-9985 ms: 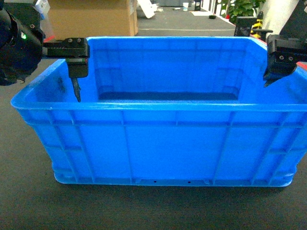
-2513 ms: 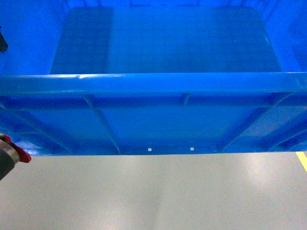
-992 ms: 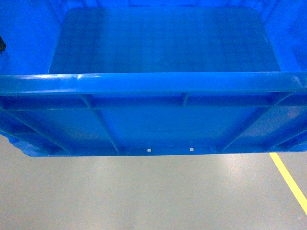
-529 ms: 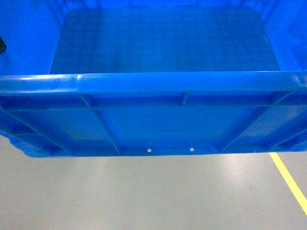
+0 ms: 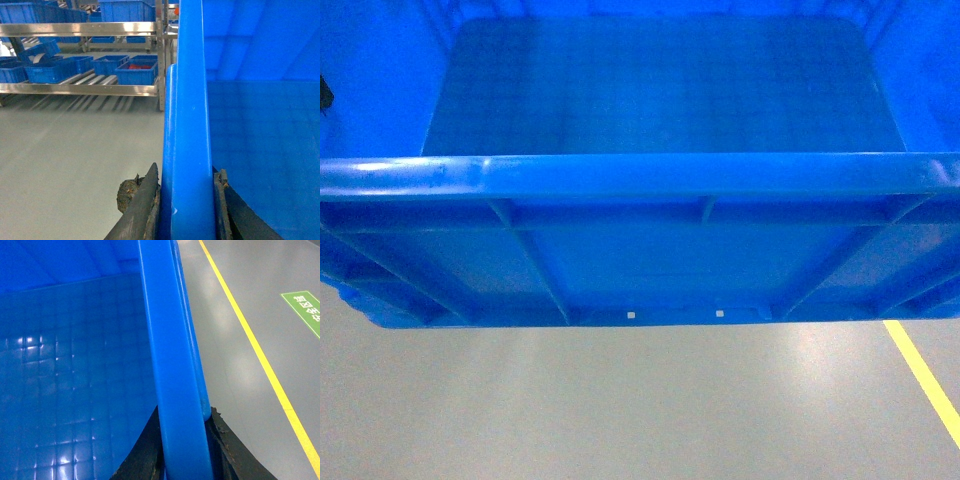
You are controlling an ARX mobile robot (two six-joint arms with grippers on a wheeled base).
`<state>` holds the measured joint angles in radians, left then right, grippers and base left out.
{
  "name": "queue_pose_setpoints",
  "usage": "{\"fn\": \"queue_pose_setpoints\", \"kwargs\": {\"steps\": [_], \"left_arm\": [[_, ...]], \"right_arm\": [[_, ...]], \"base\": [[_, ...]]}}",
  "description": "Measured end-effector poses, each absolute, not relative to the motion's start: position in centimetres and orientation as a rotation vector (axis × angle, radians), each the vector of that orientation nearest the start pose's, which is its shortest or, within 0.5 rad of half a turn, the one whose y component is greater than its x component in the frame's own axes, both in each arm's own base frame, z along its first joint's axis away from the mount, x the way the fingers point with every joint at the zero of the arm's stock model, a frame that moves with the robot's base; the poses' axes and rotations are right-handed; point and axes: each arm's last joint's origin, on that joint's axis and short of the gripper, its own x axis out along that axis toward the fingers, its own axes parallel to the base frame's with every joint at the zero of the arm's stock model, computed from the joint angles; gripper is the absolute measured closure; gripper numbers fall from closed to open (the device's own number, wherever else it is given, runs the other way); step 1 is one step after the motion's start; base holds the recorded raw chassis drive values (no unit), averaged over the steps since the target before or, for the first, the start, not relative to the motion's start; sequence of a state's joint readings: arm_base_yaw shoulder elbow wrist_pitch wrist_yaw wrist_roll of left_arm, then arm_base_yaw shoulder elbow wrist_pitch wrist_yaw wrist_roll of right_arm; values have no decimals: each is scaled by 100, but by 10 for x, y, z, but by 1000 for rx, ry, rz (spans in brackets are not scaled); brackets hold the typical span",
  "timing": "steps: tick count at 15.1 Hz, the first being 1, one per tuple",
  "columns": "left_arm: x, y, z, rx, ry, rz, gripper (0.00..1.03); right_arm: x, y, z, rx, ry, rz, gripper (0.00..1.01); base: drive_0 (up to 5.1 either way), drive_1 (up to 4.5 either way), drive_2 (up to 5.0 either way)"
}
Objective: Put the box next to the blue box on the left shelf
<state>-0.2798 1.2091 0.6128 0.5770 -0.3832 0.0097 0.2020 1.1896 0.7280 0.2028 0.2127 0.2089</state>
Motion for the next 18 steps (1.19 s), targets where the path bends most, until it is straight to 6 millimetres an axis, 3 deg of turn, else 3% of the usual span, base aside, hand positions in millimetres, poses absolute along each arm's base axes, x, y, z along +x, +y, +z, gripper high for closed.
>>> {"fn": "queue_pose_setpoints", "kwargs": {"steps": [18], "left_arm": [[251,-61,261,14,16,104,85]], "right_arm": [[257,46,269,156,245,-38,86]], "base": [[1,435,-432]]}}
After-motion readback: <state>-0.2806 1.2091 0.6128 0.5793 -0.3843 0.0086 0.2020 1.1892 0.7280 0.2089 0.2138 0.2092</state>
